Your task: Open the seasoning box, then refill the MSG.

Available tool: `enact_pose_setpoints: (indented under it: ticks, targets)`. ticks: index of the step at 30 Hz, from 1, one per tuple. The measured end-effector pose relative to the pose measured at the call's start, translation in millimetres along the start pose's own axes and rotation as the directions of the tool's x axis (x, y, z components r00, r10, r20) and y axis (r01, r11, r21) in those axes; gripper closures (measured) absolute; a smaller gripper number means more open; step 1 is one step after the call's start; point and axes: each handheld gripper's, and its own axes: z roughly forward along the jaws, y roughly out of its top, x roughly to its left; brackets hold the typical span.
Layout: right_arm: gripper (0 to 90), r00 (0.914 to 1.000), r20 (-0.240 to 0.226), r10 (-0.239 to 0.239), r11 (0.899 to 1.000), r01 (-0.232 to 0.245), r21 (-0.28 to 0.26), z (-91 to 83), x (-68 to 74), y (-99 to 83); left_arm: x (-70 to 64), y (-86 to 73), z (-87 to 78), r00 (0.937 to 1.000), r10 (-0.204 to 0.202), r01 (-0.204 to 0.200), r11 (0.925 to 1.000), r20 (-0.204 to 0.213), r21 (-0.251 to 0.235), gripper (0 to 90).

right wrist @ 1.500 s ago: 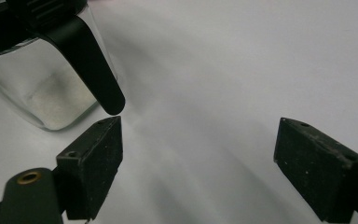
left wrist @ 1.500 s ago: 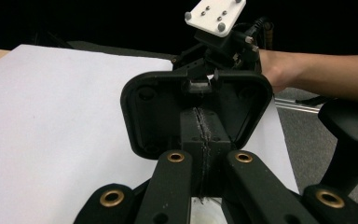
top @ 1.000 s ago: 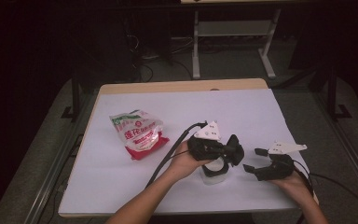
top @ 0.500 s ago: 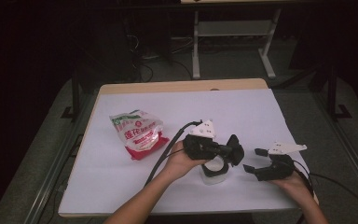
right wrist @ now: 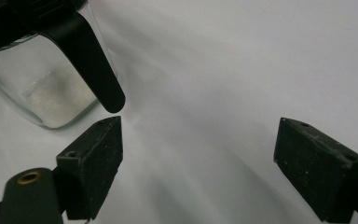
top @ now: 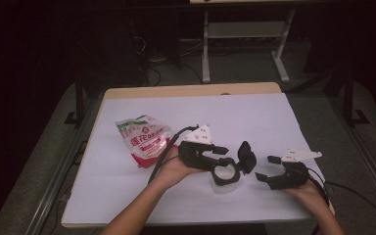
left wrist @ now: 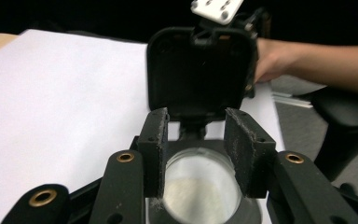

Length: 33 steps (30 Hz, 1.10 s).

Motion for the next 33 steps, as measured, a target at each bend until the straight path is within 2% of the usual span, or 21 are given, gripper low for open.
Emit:
enact_pose_setpoints:
  ticks: [4,7,14,23,33]
  targets:
    - [15.1,1.0,0.001,0.002,1.0,-0.002,-0.001,-0.1,0.1,-0.1,0.2,-3.9,-8.6,0.9998,0.001,-0.001,1.0,-0.021,0.006,56.0]
    - [15.1,1.0,0.001,0.002,1.0,-0.002,0.0,-0.1,0.2,-0.1,1.4,-9.3,-15.6,0.9992,-0.016,0.016,0.9998,-0.038,0.007,55.0]
    - [15.1,1.0,0.001,0.002,1.0,-0.002,-0.001,-0.2,0.2,-0.3,3.7,-23.6,-30.4,0.9971,-0.057,0.057,0.9984,-0.05,0.004,51.9]
    - [15.2,1.0,0.003,-0.004,1.0,0.004,-0.003,0.1,0.1,-0.3,1.9,-40.2,-47.2,0.9948,-0.071,0.072,0.9974,-0.074,0.006,45.7]
    - [15.3,1.0,-0.001,0.001,1.0,-0.001,-0.008,-0.9,0.4,-0.6,-1.5,-65.8,-68.2,0.9891,-0.11,0.112,0.9936,-0.097,0.014,40.9]
